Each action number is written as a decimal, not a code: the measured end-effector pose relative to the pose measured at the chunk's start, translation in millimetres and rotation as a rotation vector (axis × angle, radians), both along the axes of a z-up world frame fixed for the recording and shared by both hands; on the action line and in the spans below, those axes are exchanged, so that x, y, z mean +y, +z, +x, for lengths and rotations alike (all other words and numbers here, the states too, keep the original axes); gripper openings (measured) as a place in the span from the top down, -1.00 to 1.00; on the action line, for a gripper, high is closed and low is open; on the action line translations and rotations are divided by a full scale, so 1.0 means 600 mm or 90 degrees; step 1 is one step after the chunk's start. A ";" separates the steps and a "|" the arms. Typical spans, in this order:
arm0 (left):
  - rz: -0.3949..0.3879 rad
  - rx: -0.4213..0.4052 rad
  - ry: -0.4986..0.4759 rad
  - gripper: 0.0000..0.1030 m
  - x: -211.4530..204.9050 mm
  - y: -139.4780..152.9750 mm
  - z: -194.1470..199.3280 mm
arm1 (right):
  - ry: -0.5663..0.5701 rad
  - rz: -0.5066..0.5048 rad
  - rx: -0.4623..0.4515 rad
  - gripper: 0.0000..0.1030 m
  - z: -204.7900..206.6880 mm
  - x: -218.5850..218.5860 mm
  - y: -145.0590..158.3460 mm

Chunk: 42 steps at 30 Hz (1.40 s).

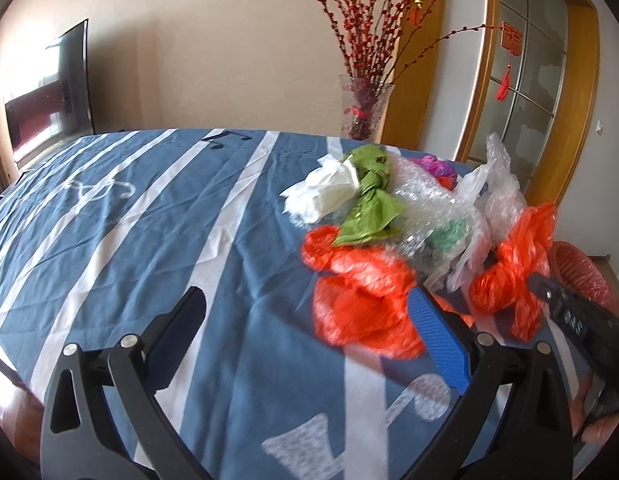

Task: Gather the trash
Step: 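Grasp the green bag with the left tool while the right tool grasps the red bag, then carry both bags over the red basket and open both tools to drop them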

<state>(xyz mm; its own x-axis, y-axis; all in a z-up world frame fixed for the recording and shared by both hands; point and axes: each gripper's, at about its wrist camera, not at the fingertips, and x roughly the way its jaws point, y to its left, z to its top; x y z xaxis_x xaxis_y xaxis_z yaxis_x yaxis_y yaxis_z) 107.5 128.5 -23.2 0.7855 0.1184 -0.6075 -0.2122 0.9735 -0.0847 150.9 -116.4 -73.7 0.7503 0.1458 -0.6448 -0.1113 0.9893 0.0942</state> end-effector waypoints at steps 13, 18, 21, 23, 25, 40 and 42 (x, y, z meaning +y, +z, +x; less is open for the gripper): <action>-0.012 0.037 -0.035 -0.42 -0.038 0.021 0.145 | -0.030 0.003 -0.026 0.93 -0.043 -0.073 0.024; -0.004 0.092 -0.033 0.10 -0.042 -0.007 0.196 | -0.030 0.004 -0.028 0.93 -0.043 -0.083 0.028; -0.035 0.119 -0.044 0.80 -0.033 -0.025 0.211 | -0.032 0.005 -0.030 0.93 -0.043 -0.090 0.028; -0.053 0.111 -0.052 0.90 -0.027 -0.022 0.207 | -0.034 0.002 -0.034 0.93 -0.044 -0.096 0.030; -0.051 0.090 -0.068 0.92 -0.030 -0.007 0.196 | -0.037 0.000 -0.040 0.93 -0.046 -0.102 0.034; -0.049 -0.015 -0.235 0.94 -0.147 0.124 0.128 | -0.088 -0.008 -0.080 0.93 -0.055 -0.181 0.070; -0.053 -0.022 -0.264 0.94 -0.177 0.136 0.118 | -0.100 -0.010 -0.084 0.93 -0.057 -0.195 0.074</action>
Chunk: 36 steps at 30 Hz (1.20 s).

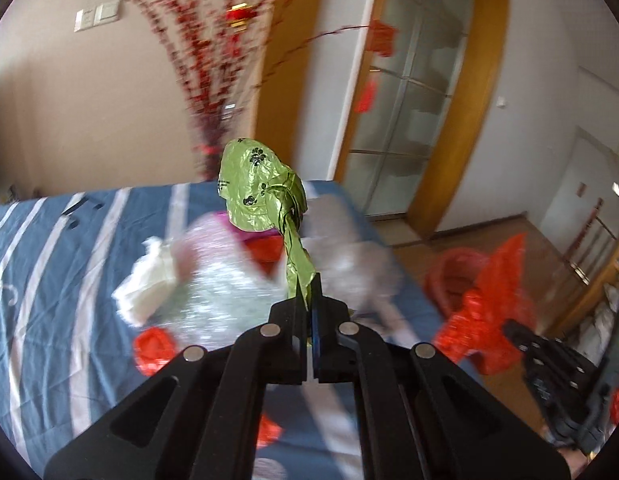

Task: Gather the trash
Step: 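Carry both bags over the red basket and open both tools to drop them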

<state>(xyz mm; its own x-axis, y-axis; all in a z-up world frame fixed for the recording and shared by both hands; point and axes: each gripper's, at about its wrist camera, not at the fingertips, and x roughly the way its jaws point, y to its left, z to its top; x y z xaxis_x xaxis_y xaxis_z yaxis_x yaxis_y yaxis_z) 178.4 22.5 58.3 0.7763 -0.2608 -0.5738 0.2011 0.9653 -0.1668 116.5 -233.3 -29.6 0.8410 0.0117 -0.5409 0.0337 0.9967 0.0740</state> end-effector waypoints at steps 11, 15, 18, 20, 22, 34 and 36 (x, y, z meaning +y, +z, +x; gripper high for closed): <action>-0.022 0.005 -0.160 0.94 -0.180 0.017 -0.023 | -0.077 0.010 -0.004 0.93 -0.014 -0.106 0.004; -0.024 0.022 -0.197 0.94 -0.232 0.005 -0.023 | -0.102 0.020 -0.001 0.93 -0.019 -0.142 -0.003; -0.030 0.034 -0.225 0.94 -0.271 -0.004 -0.016 | -0.119 0.026 0.002 0.93 -0.020 -0.166 -0.008; -0.033 0.038 -0.244 0.94 -0.300 -0.006 -0.014 | -0.130 0.031 0.003 0.93 -0.019 -0.181 -0.011; -0.034 0.039 -0.258 0.94 -0.322 -0.009 -0.014 | -0.142 0.037 0.004 0.93 -0.020 -0.198 -0.013; -0.034 0.112 -0.292 0.94 -0.416 -0.098 0.039 | -0.175 0.065 0.012 0.93 -0.003 -0.263 -0.026; -0.031 0.120 -0.289 0.93 -0.421 -0.110 0.047 | -0.175 0.066 0.014 0.93 0.002 -0.268 -0.028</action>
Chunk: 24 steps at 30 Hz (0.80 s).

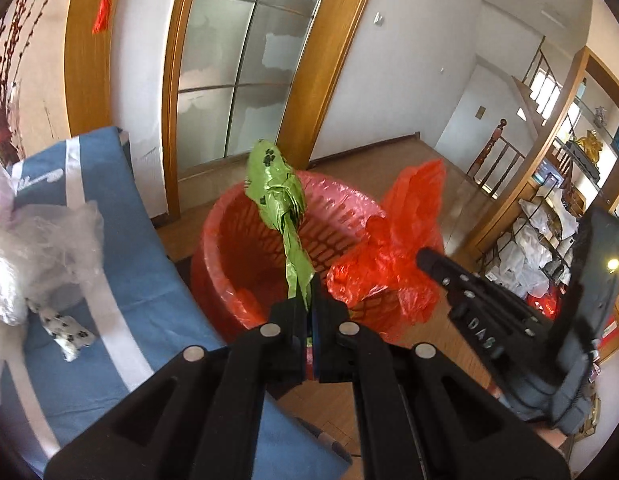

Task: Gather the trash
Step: 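Carry both bags over the red basket and open both tools to drop them, then move both tools back to the table and grasp the clear plastic bag with the right tool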

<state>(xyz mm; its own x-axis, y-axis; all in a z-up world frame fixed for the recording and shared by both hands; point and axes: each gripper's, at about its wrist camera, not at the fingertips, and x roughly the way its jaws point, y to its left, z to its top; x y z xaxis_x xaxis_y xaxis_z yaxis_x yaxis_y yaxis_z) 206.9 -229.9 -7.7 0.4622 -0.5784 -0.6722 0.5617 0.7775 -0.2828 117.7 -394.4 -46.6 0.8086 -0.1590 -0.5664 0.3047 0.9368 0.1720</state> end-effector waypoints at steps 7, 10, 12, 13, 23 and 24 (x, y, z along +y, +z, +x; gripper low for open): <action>0.018 0.023 0.006 0.50 -0.013 -0.026 0.011 | -0.005 -0.002 0.007 0.56 0.011 -0.013 -0.004; 0.021 0.025 0.022 0.24 0.003 -0.032 0.013 | -0.015 -0.002 0.001 0.21 0.000 -0.016 -0.004; 0.023 0.029 0.032 0.19 0.014 -0.036 0.016 | -0.021 -0.006 0.003 0.21 -0.006 -0.018 -0.004; 0.025 0.029 0.041 0.16 0.023 -0.037 0.014 | -0.024 -0.007 0.005 0.21 -0.009 -0.020 -0.005; 0.050 -0.020 0.135 -0.17 0.117 -0.011 -0.028 | -0.001 -0.029 0.005 0.21 -0.020 0.012 0.008; 0.057 -0.029 0.149 -0.18 0.129 -0.007 -0.034 | 0.006 -0.029 0.003 0.21 -0.019 0.016 0.010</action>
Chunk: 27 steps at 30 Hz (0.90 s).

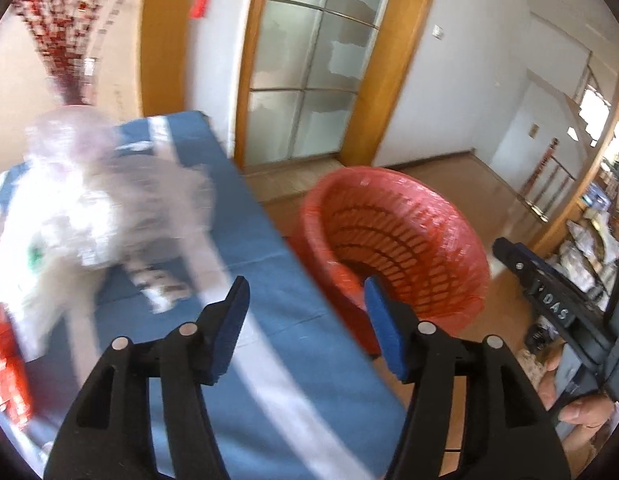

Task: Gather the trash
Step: 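Move both tools back to the table and grasp the clear plastic bag with the right tool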

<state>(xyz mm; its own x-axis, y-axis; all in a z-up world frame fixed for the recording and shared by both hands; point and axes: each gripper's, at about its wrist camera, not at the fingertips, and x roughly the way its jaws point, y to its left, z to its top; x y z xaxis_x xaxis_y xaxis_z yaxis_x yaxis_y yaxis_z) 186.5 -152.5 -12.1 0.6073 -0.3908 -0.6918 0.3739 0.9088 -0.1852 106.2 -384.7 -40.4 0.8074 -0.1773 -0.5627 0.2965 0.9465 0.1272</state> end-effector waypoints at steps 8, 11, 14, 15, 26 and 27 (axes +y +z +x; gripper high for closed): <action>0.052 -0.060 0.128 -0.50 0.123 0.019 -0.024 | 0.106 0.018 -0.008 0.21 0.020 0.091 0.015; 0.066 -0.070 0.178 -0.53 0.177 0.020 -0.030 | 0.163 0.028 -0.003 0.21 0.036 0.139 0.013; 0.069 -0.071 0.228 -0.53 0.232 0.020 -0.030 | 0.206 0.010 -0.001 0.19 0.051 0.192 0.012; 0.069 -0.073 0.241 -0.53 0.247 0.020 -0.030 | 0.222 0.000 -0.003 0.12 0.056 0.213 0.011; 0.069 -0.077 0.353 -0.56 0.386 0.017 -0.037 | 0.327 0.058 -0.010 -0.05 0.130 0.339 0.005; 0.068 -0.076 0.356 -0.57 0.393 0.016 -0.039 | 0.329 0.055 -0.011 -0.05 0.138 0.350 0.004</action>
